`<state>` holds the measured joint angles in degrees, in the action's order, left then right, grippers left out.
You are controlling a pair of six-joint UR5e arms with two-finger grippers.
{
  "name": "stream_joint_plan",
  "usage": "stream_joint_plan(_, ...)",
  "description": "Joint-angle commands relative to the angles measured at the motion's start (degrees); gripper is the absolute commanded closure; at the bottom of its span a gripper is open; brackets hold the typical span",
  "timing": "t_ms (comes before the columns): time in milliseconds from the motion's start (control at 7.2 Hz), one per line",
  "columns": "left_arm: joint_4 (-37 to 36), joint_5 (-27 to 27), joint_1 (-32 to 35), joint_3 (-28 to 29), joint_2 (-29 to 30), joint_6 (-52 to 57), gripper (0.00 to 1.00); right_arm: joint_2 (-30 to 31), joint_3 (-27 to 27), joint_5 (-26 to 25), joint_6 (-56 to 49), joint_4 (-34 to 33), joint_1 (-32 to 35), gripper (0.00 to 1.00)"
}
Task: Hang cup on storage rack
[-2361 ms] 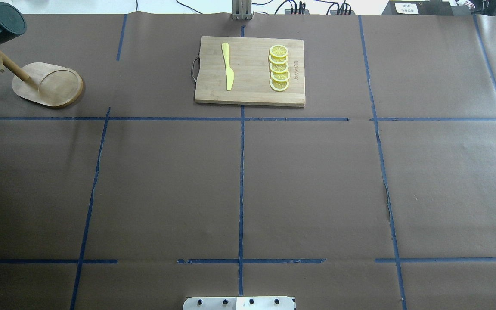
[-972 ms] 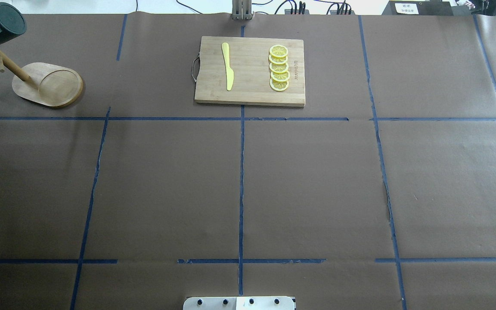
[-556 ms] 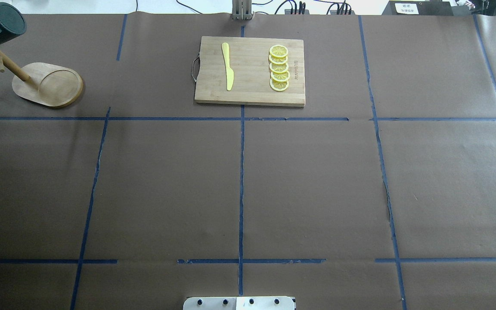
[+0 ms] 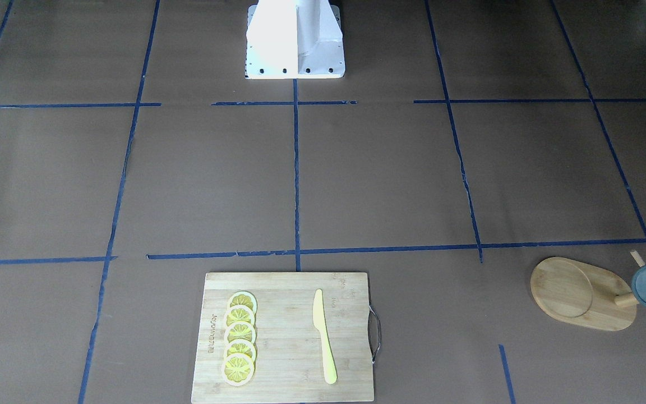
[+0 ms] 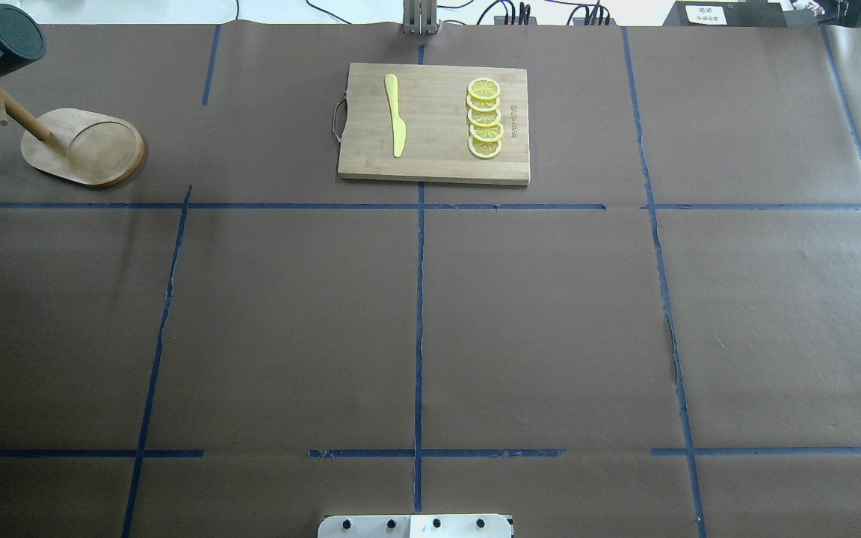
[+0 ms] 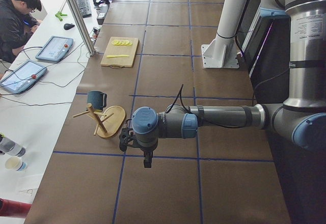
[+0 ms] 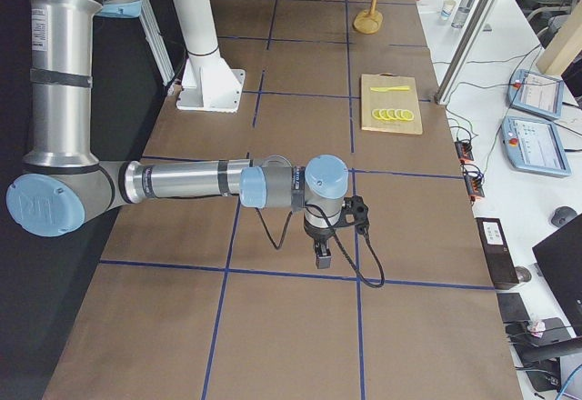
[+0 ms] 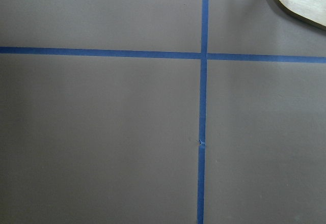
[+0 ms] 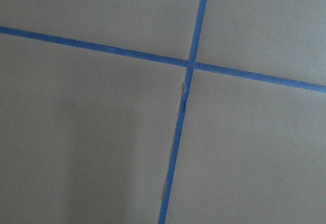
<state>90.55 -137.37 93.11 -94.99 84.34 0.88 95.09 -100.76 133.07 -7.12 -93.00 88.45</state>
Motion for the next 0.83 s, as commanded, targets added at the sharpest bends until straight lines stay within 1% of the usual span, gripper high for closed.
stream_joint_plan(0,0.1,0.0,0.0,0.2,0.1,0.0,0.00,0.0,-0.1,-0.1,-0.2,0.1,0.0,0.00)
stream_joint_plan(694,0.0,0.1,-0.2,0.4,0.1,0.0,0.00,0.0,0.0,0.0,-0.1,0.1,0.0,0.00)
